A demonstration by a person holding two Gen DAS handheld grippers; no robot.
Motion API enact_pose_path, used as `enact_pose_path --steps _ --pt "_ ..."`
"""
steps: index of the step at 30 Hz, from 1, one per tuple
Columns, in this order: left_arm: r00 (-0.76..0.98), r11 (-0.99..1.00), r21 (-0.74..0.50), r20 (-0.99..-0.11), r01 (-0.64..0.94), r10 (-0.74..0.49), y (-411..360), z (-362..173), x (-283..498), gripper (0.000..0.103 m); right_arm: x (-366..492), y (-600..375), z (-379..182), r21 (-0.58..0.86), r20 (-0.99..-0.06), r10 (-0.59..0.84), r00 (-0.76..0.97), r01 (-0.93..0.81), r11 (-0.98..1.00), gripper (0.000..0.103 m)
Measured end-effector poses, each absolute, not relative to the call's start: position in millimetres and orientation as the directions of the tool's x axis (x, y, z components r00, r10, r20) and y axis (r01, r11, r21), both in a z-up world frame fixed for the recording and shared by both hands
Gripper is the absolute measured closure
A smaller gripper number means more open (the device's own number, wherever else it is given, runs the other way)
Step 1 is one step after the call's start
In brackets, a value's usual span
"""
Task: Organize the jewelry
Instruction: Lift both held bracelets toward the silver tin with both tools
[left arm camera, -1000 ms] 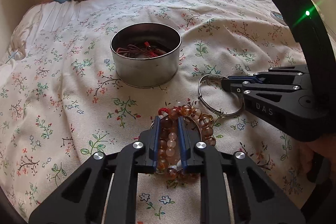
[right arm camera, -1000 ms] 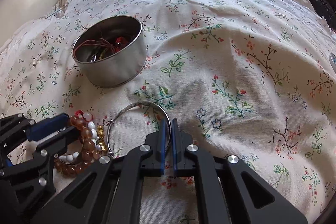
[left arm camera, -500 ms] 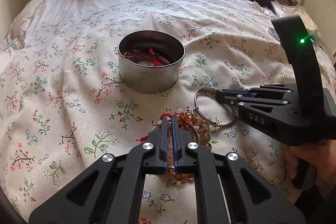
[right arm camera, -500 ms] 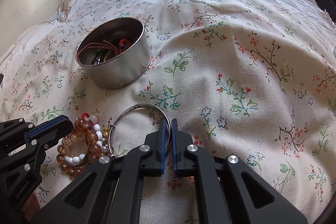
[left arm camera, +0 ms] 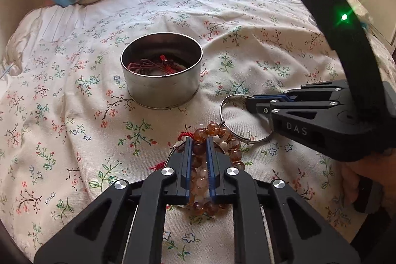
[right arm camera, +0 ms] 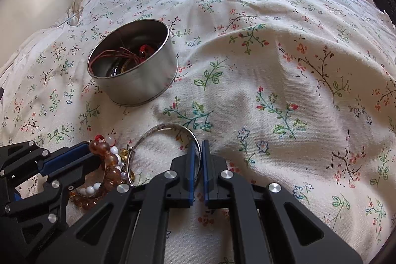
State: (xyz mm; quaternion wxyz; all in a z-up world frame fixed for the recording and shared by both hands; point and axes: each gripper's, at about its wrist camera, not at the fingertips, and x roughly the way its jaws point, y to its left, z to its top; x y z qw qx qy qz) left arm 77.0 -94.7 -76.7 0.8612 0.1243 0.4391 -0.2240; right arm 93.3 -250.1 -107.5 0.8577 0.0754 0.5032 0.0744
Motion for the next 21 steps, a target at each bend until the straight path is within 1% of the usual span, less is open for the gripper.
enact_pose_path --steps 2,6,8,14,18,21 --pt "0.516 0.881 -0.035 -0.799 0.473 -0.309 -86.1 -69.8 77.3 0.093 93.4 -250.9 -107.7 0.21 -0.851 0.208 0.483 -0.051 0.976 0.097" --pt "0.509 0.875 -0.225 -0.74 0.429 -0.44 -60.1 -53.8 80.3 0.093 94.0 -254.6 -107.5 0.234 -0.846 0.226 0.483 -0.044 0.971 0.097" --pt "0.512 0.869 -0.282 -0.717 0.407 -0.473 -51.5 -50.0 81.4 0.093 93.5 -256.1 -107.0 0.245 -0.844 0.234 0.483 -0.042 0.969 0.097" --pt "0.511 0.866 -0.321 -0.708 0.383 -0.488 -47.8 -49.6 79.9 0.093 89.2 -259.8 -102.9 0.301 -0.823 0.282 0.493 -0.042 0.953 0.097" --pt "0.527 0.856 -0.359 -0.677 0.372 -0.513 -44.5 -43.2 75.6 0.093 83.3 -269.0 -95.5 0.404 -0.773 0.359 0.523 -0.03 0.914 0.097" --pt "0.536 0.846 -0.4 -0.654 0.354 -0.534 -39.0 -39.9 74.6 0.093 77.2 -275.7 -86.7 0.453 -0.732 0.386 0.562 -0.023 0.891 0.097"
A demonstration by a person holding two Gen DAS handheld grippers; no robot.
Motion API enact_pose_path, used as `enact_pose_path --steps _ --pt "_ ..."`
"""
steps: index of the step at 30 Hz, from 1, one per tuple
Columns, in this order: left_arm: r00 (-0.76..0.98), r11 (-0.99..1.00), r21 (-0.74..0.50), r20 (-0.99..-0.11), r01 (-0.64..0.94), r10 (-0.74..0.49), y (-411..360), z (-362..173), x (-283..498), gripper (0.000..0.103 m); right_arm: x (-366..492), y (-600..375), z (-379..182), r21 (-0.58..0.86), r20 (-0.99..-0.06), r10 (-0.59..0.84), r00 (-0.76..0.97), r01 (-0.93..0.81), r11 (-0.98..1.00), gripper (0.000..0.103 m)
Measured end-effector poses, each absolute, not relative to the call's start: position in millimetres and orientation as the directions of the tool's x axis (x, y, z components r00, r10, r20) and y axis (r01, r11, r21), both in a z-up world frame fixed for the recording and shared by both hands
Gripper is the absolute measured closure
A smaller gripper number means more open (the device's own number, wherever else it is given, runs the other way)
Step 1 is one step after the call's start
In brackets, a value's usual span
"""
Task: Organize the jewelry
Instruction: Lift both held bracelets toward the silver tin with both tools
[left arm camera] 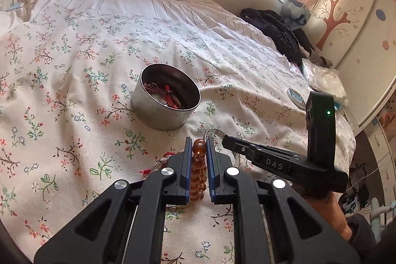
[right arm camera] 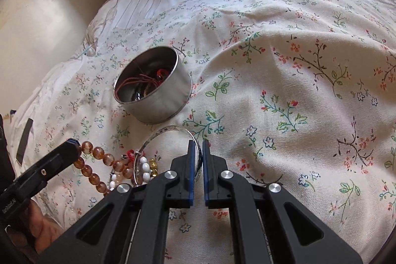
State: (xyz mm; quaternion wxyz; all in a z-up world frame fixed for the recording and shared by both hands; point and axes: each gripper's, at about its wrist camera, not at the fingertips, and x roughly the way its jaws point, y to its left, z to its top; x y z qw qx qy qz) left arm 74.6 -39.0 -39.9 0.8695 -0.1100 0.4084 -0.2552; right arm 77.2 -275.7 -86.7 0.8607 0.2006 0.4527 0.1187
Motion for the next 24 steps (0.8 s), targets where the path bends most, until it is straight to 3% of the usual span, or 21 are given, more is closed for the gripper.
enact_pose_path --steps 12,24 --pt "0.674 0.92 -0.267 -0.627 0.286 -0.391 -38.7 -21.9 61.9 0.093 71.4 -278.4 -79.0 0.53 -0.674 0.451 0.585 -0.042 0.847 0.097" --pt "0.723 0.938 -0.167 -0.6 0.305 -0.342 -50.4 -12.5 55.2 0.093 73.5 -287.1 -79.2 0.662 -0.583 0.558 0.591 -0.052 0.748 0.097"
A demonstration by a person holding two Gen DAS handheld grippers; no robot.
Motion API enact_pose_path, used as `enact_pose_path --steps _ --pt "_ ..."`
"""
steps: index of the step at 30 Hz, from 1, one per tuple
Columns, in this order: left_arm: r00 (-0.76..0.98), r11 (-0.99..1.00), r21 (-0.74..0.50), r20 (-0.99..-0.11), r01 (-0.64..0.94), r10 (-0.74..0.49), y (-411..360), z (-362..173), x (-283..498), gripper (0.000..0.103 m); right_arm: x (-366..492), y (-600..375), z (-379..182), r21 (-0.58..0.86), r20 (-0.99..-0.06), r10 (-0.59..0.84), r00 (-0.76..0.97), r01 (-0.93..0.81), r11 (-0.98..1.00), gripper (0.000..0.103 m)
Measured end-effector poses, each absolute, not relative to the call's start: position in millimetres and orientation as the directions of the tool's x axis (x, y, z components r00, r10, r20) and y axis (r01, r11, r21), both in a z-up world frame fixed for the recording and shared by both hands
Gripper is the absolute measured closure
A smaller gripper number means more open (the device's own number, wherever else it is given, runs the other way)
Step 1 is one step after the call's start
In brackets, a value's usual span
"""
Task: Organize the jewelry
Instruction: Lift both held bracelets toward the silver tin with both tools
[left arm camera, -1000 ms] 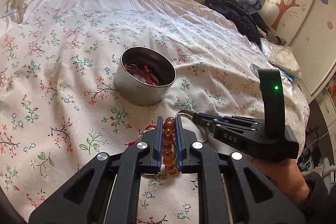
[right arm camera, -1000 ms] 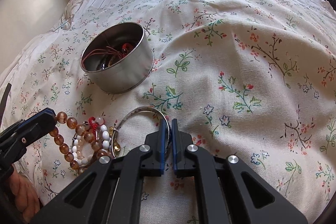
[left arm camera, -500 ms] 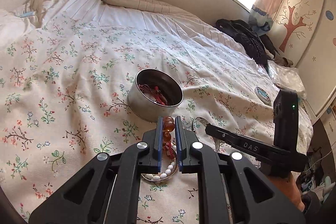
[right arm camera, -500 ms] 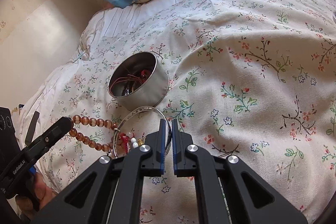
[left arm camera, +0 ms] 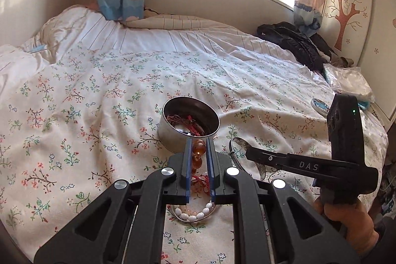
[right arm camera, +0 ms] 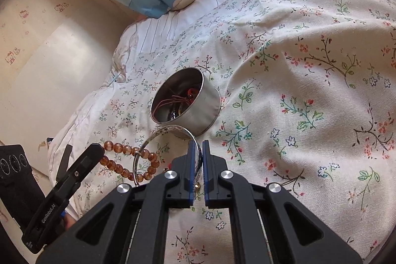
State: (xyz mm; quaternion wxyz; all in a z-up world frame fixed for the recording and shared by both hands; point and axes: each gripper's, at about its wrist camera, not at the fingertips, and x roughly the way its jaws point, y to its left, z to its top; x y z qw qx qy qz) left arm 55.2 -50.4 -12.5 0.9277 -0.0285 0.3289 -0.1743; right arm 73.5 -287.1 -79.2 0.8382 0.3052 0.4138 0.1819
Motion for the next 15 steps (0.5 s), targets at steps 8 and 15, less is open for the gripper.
enact_pose_path --steps 8,15 --pt "0.74 0.936 -0.196 -0.573 0.294 -0.352 -42.8 -8.1 55.9 0.093 75.1 -294.9 -80.6 0.73 -0.525 0.607 0.597 -0.051 0.681 0.097" --pt "0.749 0.932 -0.233 -0.555 0.278 -0.362 -34.9 -5.5 58.4 0.093 75.1 -299.6 -81.4 0.778 -0.472 0.646 0.599 -0.061 0.626 0.097"
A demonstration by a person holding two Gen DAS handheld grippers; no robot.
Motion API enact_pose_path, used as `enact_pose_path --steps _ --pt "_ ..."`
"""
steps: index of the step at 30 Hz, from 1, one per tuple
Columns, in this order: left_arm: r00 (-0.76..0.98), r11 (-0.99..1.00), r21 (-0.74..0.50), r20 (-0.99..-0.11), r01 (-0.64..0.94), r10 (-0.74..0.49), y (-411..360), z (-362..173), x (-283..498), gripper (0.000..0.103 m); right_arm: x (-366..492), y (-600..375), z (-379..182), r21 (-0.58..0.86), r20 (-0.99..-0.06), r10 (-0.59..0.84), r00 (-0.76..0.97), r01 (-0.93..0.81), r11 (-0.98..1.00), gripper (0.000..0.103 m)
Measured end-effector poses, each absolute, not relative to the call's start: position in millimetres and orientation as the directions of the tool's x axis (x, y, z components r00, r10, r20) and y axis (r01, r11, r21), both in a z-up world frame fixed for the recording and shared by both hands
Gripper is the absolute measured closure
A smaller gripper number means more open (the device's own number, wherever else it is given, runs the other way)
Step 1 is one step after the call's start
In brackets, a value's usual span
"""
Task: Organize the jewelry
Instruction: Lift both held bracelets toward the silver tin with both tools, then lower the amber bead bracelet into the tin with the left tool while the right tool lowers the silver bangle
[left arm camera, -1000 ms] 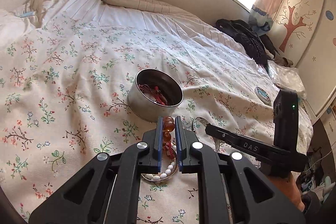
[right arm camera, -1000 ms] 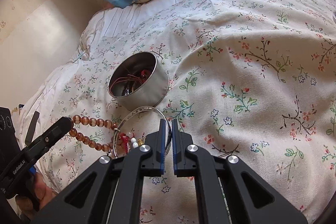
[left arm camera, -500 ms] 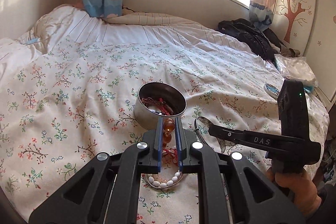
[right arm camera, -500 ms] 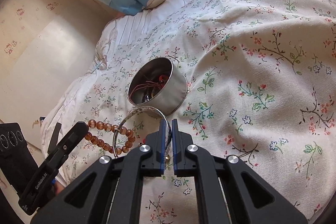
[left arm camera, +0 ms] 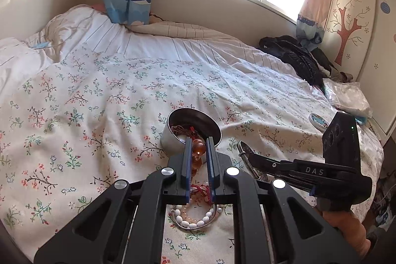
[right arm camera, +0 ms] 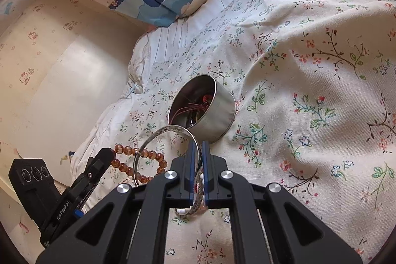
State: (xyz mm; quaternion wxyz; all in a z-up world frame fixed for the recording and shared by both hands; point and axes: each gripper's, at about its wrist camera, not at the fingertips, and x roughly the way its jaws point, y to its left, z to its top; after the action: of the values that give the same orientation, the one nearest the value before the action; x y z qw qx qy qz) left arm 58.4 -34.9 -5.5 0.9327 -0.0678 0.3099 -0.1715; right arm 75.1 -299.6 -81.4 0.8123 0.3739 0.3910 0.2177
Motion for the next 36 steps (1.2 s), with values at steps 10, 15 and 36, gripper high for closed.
enact_pose_path --steps 10,15,36 --pt "0.757 0.927 -0.25 -0.536 0.281 -0.374 -32.8 -2.4 61.7 0.093 79.7 -298.8 -81.9 0.815 -0.427 0.679 0.597 -0.07 0.575 0.097" --pt "0.763 0.922 -0.269 -0.521 0.28 -0.383 -31.4 0.5 65.7 0.093 84.8 -294.4 -79.2 0.826 -0.405 0.684 0.606 -0.079 0.559 0.097" --pt "0.779 0.918 -0.273 -0.491 0.286 -0.389 -42.8 7.6 79.3 0.093 100.8 -284.0 -74.1 0.842 -0.361 0.696 0.621 -0.103 0.529 0.096"
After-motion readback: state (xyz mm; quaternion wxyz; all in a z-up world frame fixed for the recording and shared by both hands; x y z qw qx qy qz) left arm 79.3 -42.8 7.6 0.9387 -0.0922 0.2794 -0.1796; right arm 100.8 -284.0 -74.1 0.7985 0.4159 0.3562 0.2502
